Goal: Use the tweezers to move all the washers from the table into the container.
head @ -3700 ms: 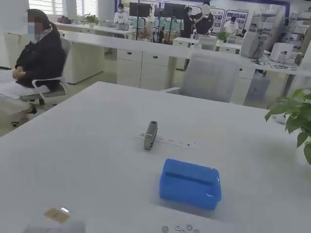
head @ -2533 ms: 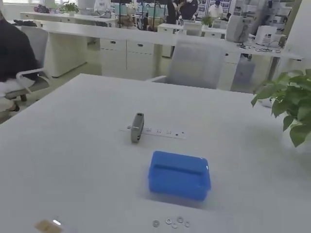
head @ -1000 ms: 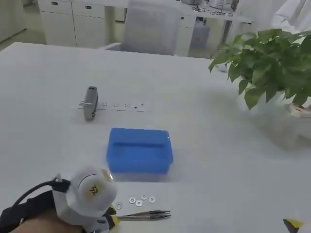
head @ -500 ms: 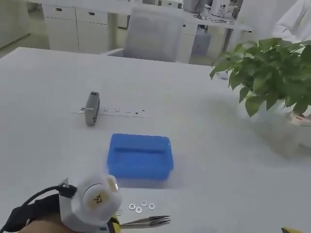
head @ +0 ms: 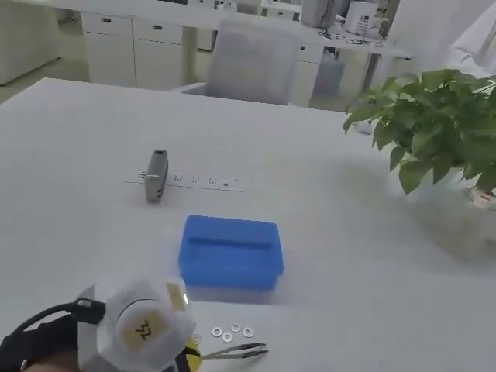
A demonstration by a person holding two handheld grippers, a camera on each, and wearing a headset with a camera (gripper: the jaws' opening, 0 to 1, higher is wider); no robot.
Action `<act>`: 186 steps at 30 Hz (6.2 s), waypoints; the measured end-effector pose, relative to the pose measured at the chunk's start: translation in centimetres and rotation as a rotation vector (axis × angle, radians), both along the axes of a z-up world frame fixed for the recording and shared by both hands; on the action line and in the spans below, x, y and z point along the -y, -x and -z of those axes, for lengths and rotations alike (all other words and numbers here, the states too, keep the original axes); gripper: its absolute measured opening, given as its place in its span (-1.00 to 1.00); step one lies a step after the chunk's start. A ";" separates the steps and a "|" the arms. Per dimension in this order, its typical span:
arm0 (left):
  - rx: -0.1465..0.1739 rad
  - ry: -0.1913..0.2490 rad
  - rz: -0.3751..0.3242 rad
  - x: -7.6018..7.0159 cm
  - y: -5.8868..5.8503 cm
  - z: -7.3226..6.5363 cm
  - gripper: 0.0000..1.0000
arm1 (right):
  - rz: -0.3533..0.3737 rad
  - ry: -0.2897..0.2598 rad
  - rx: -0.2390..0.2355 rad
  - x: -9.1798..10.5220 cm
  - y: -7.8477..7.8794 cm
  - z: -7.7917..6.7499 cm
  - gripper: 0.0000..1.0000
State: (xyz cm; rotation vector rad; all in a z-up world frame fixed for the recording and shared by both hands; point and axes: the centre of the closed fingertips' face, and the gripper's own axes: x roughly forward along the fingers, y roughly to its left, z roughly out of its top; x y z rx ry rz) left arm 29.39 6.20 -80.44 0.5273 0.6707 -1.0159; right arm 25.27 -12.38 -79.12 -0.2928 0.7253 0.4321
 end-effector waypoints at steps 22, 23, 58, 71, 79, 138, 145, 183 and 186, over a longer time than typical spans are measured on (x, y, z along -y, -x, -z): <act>0.051 0.017 0.218 0.7 4.9 -5.4 -1.00 | -0.728 -0.040 -0.108 -17.3 0.9 1.6 -0.57; 0.045 0.011 0.228 0.7 5.0 -5.3 -1.00 | -0.742 -0.037 -0.104 -17.7 0.8 1.8 -0.58; 0.201 0.237 -0.593 -8.6 4.4 -5.4 0.10 | -0.721 -0.053 -0.089 -19.1 -1.4 1.7 -0.94; 0.242 0.144 -0.762 -11.5 5.8 -4.2 0.86 | -0.512 -0.219 -0.052 -19.5 -7.7 -0.3 -0.92; 0.235 0.191 -0.796 -11.8 5.4 -4.0 0.96 | -0.459 -0.225 -0.024 -20.2 -9.9 0.5 -0.92; 0.239 0.099 -0.844 -13.5 5.5 -3.1 0.96 | -0.421 -0.185 0.021 -20.0 -13.9 -2.1 -0.96; 0.215 0.074 -0.833 -13.4 5.6 -2.5 0.97 | -0.392 -0.241 0.037 -20.3 -16.3 -3.8 -0.96; 0.172 0.026 -0.826 -13.5 5.8 -1.4 0.93 | -0.344 -0.127 0.033 -22.7 -23.5 2.5 -0.94; 0.172 0.023 -0.826 -13.5 5.8 -1.4 0.93 | -0.343 -0.130 0.032 -22.7 -23.5 2.3 -0.94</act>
